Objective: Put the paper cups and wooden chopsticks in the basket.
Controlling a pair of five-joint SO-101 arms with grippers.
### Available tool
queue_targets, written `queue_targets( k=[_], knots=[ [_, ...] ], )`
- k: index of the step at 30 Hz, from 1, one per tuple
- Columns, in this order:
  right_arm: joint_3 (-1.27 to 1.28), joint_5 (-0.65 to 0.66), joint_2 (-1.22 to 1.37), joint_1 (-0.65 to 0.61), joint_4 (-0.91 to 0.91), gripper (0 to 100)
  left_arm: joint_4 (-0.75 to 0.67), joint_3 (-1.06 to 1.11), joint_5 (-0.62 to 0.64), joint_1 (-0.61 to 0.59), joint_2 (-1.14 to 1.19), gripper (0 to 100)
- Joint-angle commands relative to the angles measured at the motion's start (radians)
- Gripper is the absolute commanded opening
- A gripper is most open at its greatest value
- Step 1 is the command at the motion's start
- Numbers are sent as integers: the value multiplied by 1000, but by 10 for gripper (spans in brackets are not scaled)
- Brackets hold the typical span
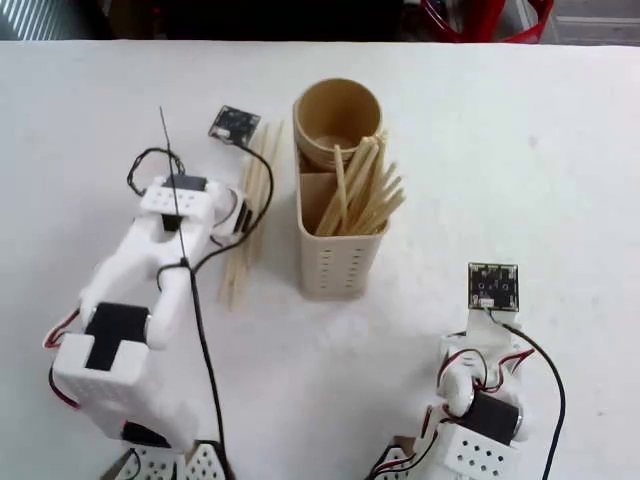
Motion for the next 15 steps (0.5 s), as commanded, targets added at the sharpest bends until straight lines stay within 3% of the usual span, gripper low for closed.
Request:
queue_targets(
  k=[1, 5, 15],
  knots=[
    [9, -6, -10, 10, -10, 36, 14, -66, 0, 10, 58, 154],
    [9, -6, -10, 10, -10, 36, 110, -169, 5, 2, 119, 137],
    [9, -6, -10, 10, -10, 36, 180, -203, 74, -16, 143, 76]
  ],
)
